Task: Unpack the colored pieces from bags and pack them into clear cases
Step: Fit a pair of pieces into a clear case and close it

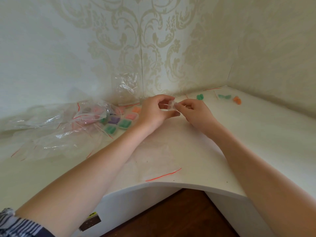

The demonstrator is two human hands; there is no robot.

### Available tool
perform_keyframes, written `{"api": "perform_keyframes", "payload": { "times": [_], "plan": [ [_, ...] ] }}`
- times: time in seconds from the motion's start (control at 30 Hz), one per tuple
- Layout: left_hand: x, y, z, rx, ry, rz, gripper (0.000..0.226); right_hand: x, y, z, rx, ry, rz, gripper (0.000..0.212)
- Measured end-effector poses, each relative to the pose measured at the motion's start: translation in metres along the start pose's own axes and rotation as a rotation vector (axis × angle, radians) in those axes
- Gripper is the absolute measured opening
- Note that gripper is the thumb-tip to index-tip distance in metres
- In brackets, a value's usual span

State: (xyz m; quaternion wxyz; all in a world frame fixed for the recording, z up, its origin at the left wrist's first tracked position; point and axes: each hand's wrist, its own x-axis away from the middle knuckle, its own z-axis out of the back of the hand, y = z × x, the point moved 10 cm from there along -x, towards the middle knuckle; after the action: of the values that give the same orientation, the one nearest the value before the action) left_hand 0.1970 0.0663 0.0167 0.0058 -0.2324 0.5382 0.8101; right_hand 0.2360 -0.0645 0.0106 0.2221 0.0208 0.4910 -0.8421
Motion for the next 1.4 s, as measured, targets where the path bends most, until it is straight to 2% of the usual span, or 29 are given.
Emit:
{"api": "perform_keyframes", "payload": {
  "times": [0.37,0.6,0.77,0.9,0.97,1.07,1.27,1.4],
  "plan": [
    [-0.001,-0.006,0.001,0.008,-0.01,0.04,0.028,0.003,-0.005,-0.005,0.125,-0.024,0.073,0.019],
    [-0.004,-0.006,-0.002,-0.023,-0.045,0.041,0.028,0.007,-0.01,-0.006,0.196,0.018,0.117,0.014],
    [-0.003,-0.009,-0.002,-0.008,-0.057,0.07,0.03,0.007,-0.014,-0.004,0.158,0.038,0.167,0.011],
    [-0.001,-0.016,-0.008,0.043,-0.139,0.143,0.031,0.01,-0.032,0.0,0.199,0.005,0.289,0.032],
    [0.0,-0.018,-0.011,0.159,-0.157,0.184,0.035,0.013,-0.035,-0.002,0.208,-0.029,0.321,0.027],
    [0.003,-0.028,-0.017,0.494,-0.186,0.336,0.048,0.012,-0.033,0.004,0.152,0.01,0.302,0.021],
    [0.005,-0.025,-0.023,0.964,-0.171,0.51,0.024,0.009,-0.035,0.009,0.072,0.106,0.283,0.016],
    [0.008,-0.023,-0.033,1.076,-0.209,0.548,0.019,0.012,-0.041,0.005,0.083,0.124,0.321,0.016]
  ]
}}
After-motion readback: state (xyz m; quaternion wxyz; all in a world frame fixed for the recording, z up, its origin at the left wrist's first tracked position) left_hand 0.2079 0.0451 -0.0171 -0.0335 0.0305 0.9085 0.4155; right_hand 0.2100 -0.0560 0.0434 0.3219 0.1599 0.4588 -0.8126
